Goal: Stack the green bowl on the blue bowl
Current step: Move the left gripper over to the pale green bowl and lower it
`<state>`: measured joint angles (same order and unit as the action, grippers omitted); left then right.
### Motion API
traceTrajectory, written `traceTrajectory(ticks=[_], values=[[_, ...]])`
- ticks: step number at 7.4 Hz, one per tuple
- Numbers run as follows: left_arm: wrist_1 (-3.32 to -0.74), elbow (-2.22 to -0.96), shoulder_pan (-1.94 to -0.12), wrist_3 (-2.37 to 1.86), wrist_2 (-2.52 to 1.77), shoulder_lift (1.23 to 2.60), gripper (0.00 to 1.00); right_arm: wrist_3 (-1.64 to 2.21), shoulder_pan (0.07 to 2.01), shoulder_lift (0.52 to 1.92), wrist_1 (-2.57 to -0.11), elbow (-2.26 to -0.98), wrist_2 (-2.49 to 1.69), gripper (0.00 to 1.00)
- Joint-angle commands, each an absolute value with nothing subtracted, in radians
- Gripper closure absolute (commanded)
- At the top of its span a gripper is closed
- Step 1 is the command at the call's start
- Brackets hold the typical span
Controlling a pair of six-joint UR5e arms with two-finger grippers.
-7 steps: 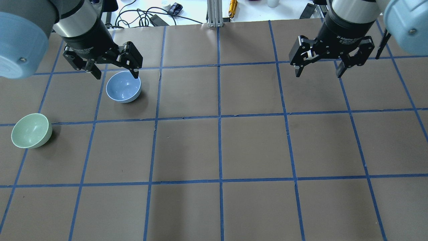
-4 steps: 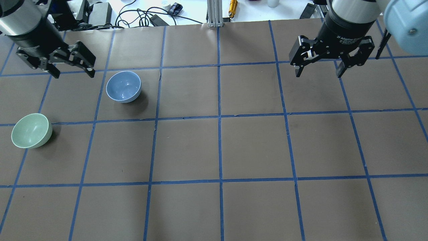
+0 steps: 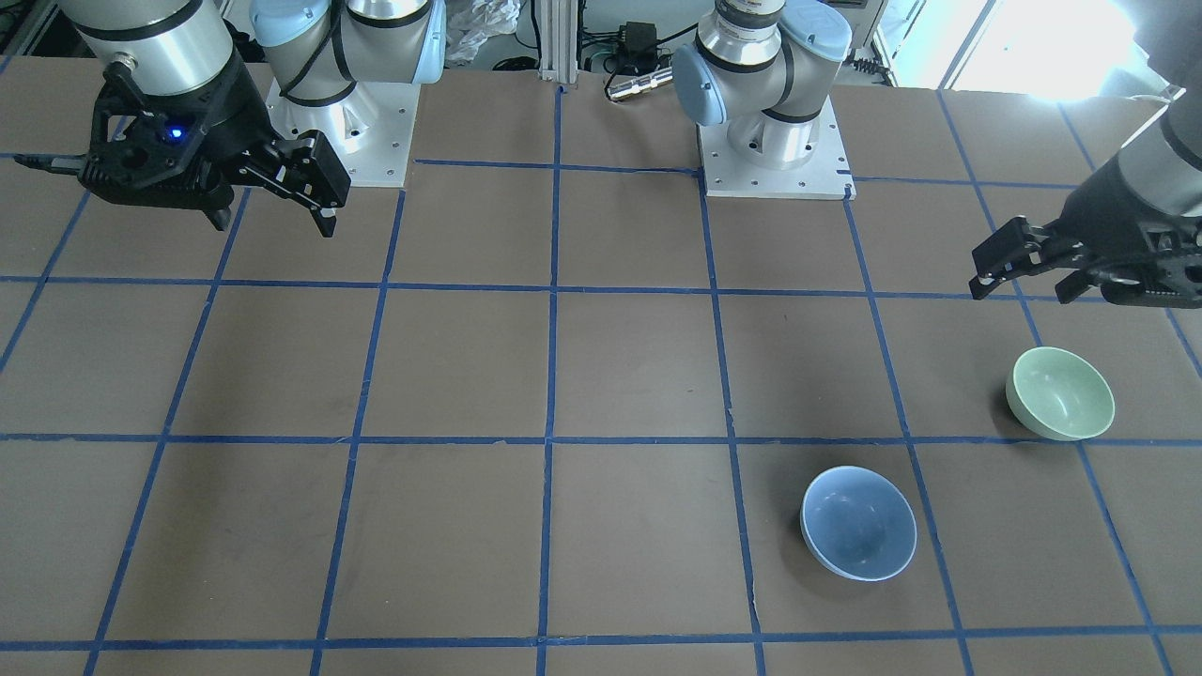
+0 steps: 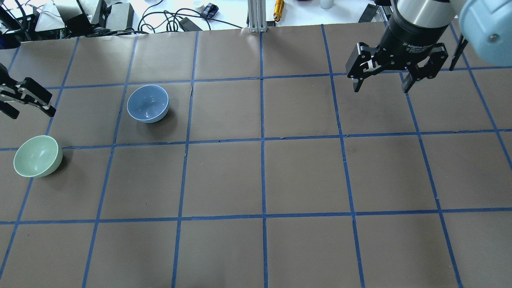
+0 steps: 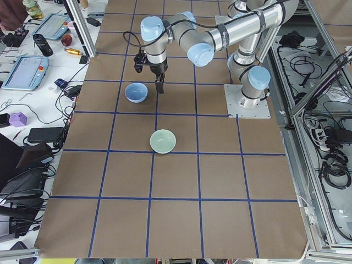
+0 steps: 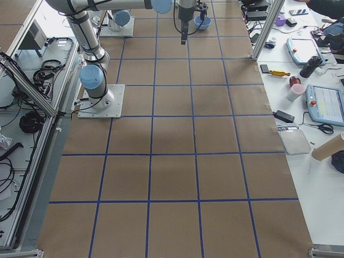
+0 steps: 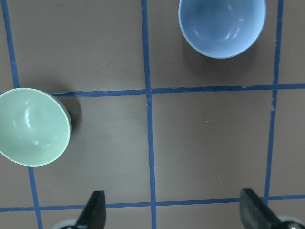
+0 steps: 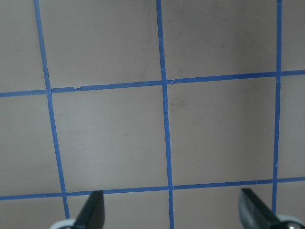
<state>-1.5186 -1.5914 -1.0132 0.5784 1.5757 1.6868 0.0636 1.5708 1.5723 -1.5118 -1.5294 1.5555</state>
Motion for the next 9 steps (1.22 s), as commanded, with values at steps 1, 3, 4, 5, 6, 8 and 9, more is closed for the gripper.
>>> traceTrajectory(ticks=[1, 3, 4, 5, 6, 8, 9], values=[[-1.374, -1.598, -0.87, 0.728, 1.577, 1.777, 0.0, 0.063, 1.571, 1.572, -1.512, -1.529, 1.555, 0.0], [-1.261, -1.609, -0.809, 0.746, 1.601, 1.871, 0.0, 0.063, 1.571, 1.572, -1.511, -1.529, 1.555, 0.0], [-1.152, -1.626, -0.784, 0.746, 1.664, 1.928, 0.0, 0.063, 1.571, 1.572, -1.511, -1.529, 1.555, 0.0], [-1.064, -1.638, -0.773, 0.747, 1.661, 1.963, 0.0, 0.063, 1.571, 1.572, -1.511, -1.529, 1.555, 0.0], [-1.059, -1.64, -0.773, 0.746, 1.655, 1.994, 0.0, 0.064, 1.571, 1.572, -1.511, -1.529, 1.555, 0.0], [-1.055, -1.643, -0.773, 0.805, 1.616, 2.037, 0.0, 0.064, 1.571, 1.572, -1.511, -1.529, 1.555, 0.0], [-1.036, -1.644, -0.772, 0.821, 1.605, 2.057, 0.0, 0.064, 1.571, 1.572, -1.511, -1.531, 1.555, 0.0]])
